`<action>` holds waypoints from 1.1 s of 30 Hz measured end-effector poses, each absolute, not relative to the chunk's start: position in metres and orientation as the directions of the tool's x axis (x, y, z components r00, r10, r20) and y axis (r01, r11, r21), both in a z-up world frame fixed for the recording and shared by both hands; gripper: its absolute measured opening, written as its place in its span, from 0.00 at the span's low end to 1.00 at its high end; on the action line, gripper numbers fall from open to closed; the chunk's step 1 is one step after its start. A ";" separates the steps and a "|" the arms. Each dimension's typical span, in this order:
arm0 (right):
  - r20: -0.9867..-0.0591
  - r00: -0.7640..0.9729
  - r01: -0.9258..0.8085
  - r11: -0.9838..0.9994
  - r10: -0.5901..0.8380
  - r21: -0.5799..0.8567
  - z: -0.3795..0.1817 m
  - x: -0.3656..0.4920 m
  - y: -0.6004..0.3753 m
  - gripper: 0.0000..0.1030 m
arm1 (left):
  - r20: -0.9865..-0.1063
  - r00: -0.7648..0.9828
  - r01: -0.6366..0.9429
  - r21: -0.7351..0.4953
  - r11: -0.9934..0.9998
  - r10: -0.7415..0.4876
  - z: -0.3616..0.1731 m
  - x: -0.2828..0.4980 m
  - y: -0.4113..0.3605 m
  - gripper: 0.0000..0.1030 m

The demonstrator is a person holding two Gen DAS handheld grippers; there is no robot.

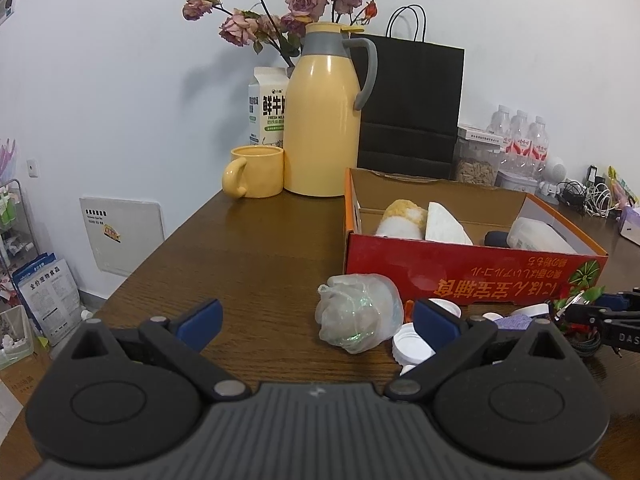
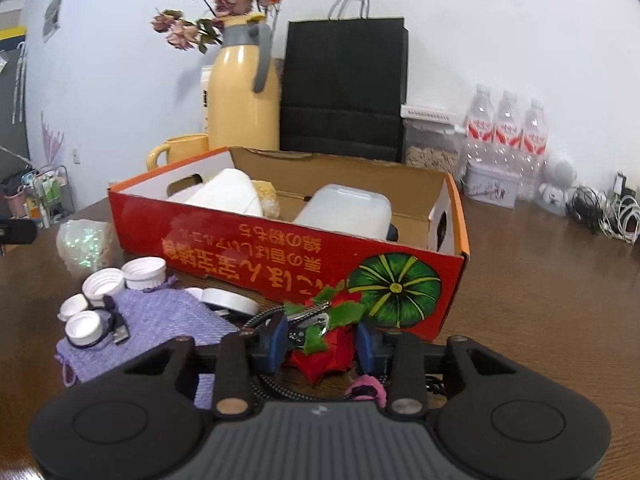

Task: Organize objects
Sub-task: 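Grasp the clear plastic bag with the left tool while the right tool grasps the red rose ornament, then drop the plastic bag into the box with the left tool while the right tool drops the rose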

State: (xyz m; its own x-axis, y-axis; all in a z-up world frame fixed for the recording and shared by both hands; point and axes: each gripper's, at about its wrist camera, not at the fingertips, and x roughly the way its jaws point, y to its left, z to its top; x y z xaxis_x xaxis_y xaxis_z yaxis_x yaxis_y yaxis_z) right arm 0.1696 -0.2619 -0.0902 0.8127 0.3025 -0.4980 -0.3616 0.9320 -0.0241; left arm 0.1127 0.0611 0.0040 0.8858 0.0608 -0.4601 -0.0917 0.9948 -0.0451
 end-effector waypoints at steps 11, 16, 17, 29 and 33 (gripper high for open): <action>-0.389 0.880 -0.318 0.946 0.272 -0.057 -0.081 0.148 -0.266 0.32 | -0.519 0.854 -0.069 -0.050 0.996 0.033 -0.010 0.161 0.049 1.00; -0.376 0.888 -0.308 0.949 0.264 -0.061 -0.080 0.146 -0.266 0.32 | -0.544 0.838 -0.091 -0.071 0.993 0.038 -0.019 0.181 0.044 0.98; -0.373 0.889 -0.307 0.950 0.263 -0.062 -0.080 0.146 -0.266 0.32 | -0.550 0.834 -0.090 -0.086 0.992 0.027 -0.022 0.182 0.045 0.93; -0.326 0.912 -0.277 0.960 0.249 -0.042 -0.078 0.139 -0.274 0.32 | -0.465 0.885 -0.077 -0.100 0.992 0.022 -0.018 0.155 0.042 0.40; -0.301 0.918 -0.283 0.958 0.258 -0.041 -0.077 0.136 -0.274 0.32 | -0.428 0.904 -0.066 -0.104 0.992 0.015 -0.007 0.147 0.041 0.41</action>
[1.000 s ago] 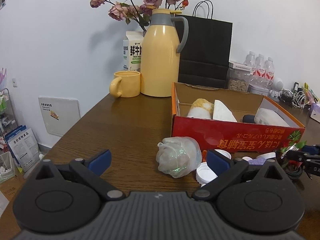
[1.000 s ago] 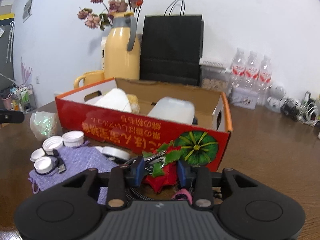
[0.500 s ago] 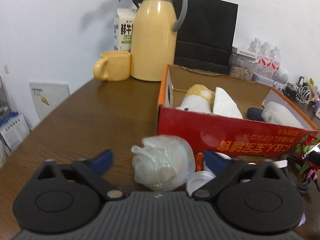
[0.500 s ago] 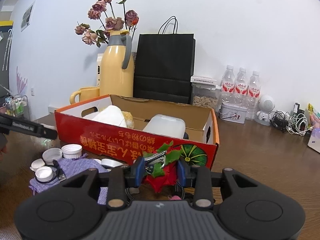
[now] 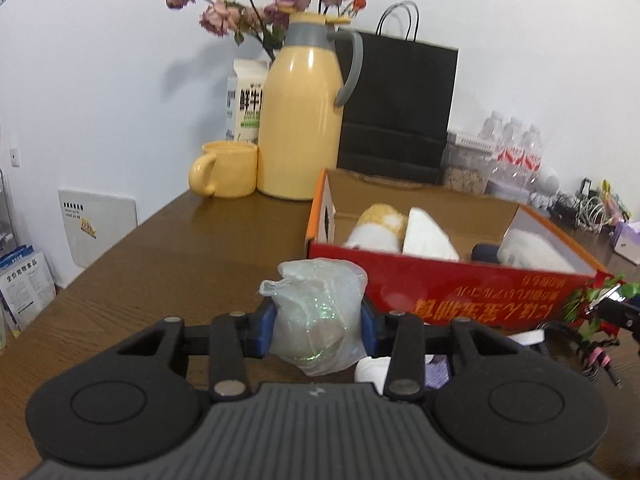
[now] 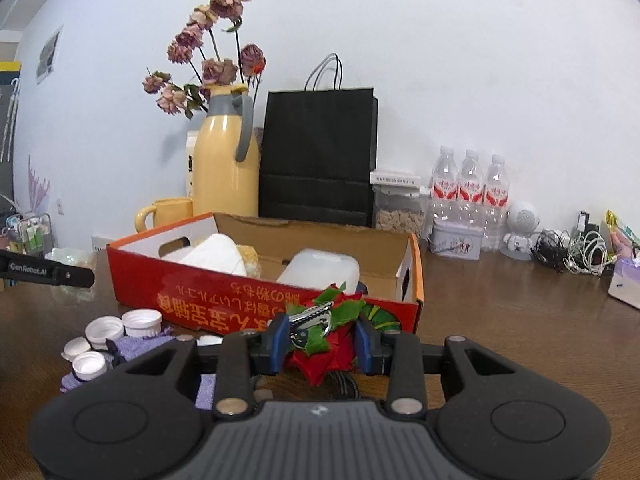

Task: Organize objects
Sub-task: 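Drop the plastic bag into the box with the left tool while the right tool drops the rose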

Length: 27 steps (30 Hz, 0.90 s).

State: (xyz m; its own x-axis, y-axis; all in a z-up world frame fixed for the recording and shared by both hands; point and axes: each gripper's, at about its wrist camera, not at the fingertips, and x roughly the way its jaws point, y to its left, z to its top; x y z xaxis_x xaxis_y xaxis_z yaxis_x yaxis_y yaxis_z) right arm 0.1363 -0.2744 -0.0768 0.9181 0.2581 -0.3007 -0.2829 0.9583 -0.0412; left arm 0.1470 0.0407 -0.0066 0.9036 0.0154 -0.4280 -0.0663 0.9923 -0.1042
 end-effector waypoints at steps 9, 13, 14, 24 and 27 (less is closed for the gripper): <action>-0.219 0.929 -0.312 0.950 0.298 -0.029 -0.040 0.148 -0.271 0.32 | -0.322 0.945 0.036 -0.056 0.998 -0.052 0.036 0.156 0.010 0.41; -0.199 0.932 -0.314 0.949 0.304 -0.020 -0.024 0.175 -0.261 0.32 | -0.288 0.954 0.071 -0.051 0.996 -0.083 0.051 0.176 -0.011 0.41; -0.198 0.932 -0.312 0.950 0.303 -0.019 -0.021 0.183 -0.258 0.32 | -0.284 0.954 0.078 -0.053 0.996 -0.090 0.054 0.183 -0.017 0.41; -0.274 0.929 -0.242 0.969 0.248 0.056 -0.019 0.281 -0.246 0.32 | -0.319 0.943 0.065 -0.090 0.994 -0.090 0.057 0.271 -0.056 0.41; -0.312 0.921 -0.222 0.973 0.232 0.066 -0.027 0.298 -0.247 0.32 | -0.360 0.930 0.035 -0.108 0.994 -0.072 0.053 0.298 -0.060 0.41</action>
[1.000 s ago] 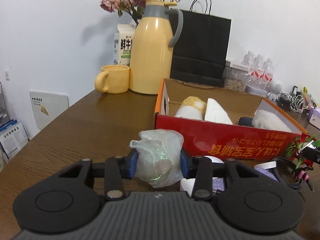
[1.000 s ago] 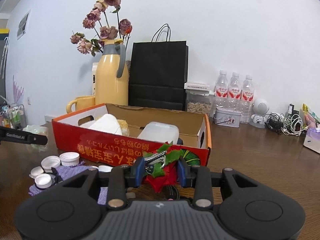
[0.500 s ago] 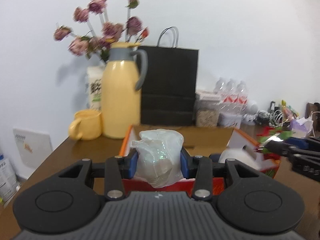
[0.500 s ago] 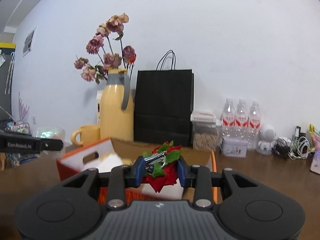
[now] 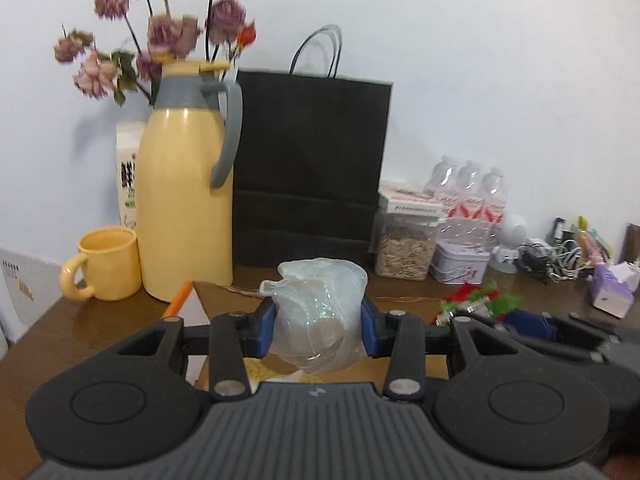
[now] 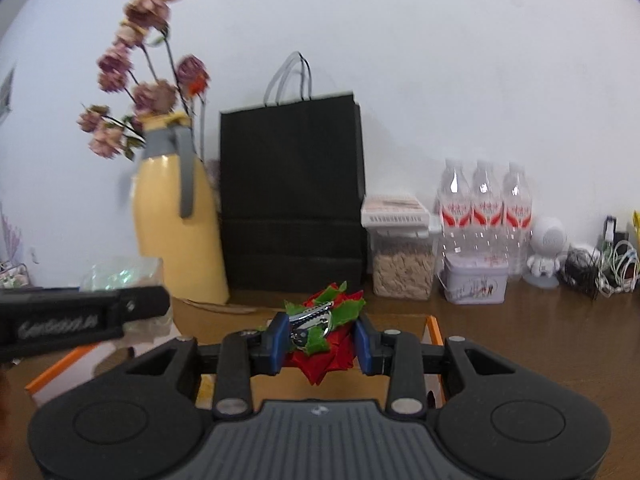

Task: Organize objects
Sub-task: 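Drop the plastic bag into the box with the left tool while the right tool drops the rose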

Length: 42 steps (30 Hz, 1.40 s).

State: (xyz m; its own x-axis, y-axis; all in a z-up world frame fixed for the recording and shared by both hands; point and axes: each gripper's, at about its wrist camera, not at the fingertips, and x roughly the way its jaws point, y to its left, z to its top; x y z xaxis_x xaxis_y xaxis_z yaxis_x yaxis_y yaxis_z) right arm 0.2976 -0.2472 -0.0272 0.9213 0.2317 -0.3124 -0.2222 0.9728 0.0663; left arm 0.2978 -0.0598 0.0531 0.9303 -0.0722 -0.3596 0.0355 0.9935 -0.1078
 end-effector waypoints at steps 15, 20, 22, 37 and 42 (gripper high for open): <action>-0.372 0.901 -0.212 0.975 0.223 0.071 -0.044 0.300 -0.251 0.79 | -0.355 0.935 -0.039 -0.083 0.996 0.007 0.034 0.299 -0.053 1.00; -0.350 0.902 -0.242 0.968 0.252 0.074 -0.040 0.292 -0.249 1.00 | -0.350 0.936 -0.062 -0.090 0.994 0.027 0.038 0.297 -0.045 1.00; -0.352 0.901 -0.247 0.967 0.254 0.066 -0.039 0.290 -0.247 1.00 | -0.353 0.935 -0.064 -0.089 0.994 0.029 0.038 0.297 -0.044 1.00; -0.291 0.920 -0.266 0.964 0.261 0.021 -0.014 0.239 -0.247 1.00 | -0.311 0.950 -0.015 -0.080 0.997 -0.011 0.060 0.235 -0.040 1.00; -0.271 0.923 -0.280 0.960 0.274 0.017 -0.009 0.199 -0.254 1.00 | -0.301 0.953 0.019 -0.073 0.997 -0.040 0.064 0.191 -0.028 1.00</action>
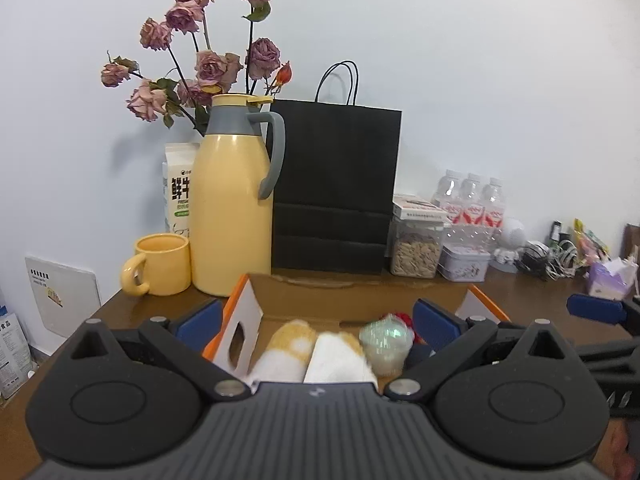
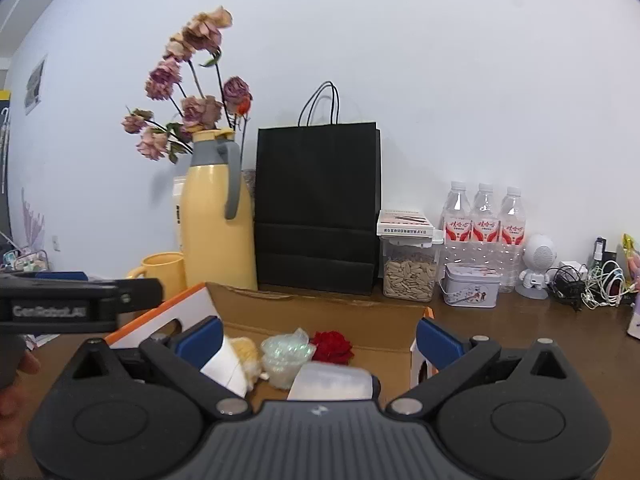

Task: Organize objects
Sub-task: 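Drop the plastic bag into the box with the left tool while the right tool drops the rose, then grasp a white bottle cap with the left tool while the right tool grasps the braided cable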

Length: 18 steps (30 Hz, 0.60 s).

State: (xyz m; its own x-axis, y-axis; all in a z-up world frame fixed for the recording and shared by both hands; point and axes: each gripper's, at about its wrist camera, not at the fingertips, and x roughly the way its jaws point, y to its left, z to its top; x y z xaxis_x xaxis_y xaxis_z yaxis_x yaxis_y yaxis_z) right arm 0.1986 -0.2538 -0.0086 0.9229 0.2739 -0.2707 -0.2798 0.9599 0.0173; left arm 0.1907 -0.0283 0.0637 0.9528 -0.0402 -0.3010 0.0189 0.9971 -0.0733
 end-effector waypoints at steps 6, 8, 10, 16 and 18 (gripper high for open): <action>-0.313 0.914 -0.258 0.965 0.259 0.045 -0.018 0.155 -0.268 1.00 | -0.342 0.940 0.007 -0.050 0.999 -0.024 0.053 0.149 -0.008 1.00; -0.337 0.906 -0.253 0.966 0.257 0.058 -0.023 0.143 -0.272 1.00 | -0.353 0.935 0.004 -0.045 0.999 -0.020 0.050 0.136 -0.001 1.00; -0.359 0.899 -0.245 0.967 0.252 0.065 -0.028 0.132 -0.276 1.00 | -0.368 0.930 -0.005 -0.038 0.999 -0.009 0.046 0.124 0.005 1.00; -0.434 0.869 -0.218 0.971 0.238 0.096 -0.050 0.110 -0.286 1.00 | -0.413 0.910 -0.033 -0.042 0.999 0.013 0.037 0.099 0.022 1.00; -0.463 0.854 -0.217 0.972 0.236 0.096 -0.059 0.106 -0.285 1.00 | -0.427 0.904 -0.036 -0.040 0.999 0.015 0.034 0.092 0.025 1.00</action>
State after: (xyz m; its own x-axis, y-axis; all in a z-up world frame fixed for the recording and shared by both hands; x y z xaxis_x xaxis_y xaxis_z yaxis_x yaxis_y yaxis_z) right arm 0.1055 -0.2853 -0.0588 0.8543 0.2360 -0.4631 -0.2166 0.9716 0.0955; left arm 0.0923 0.0252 0.0342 0.9043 0.0150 -0.4266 -0.0356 0.9986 -0.0403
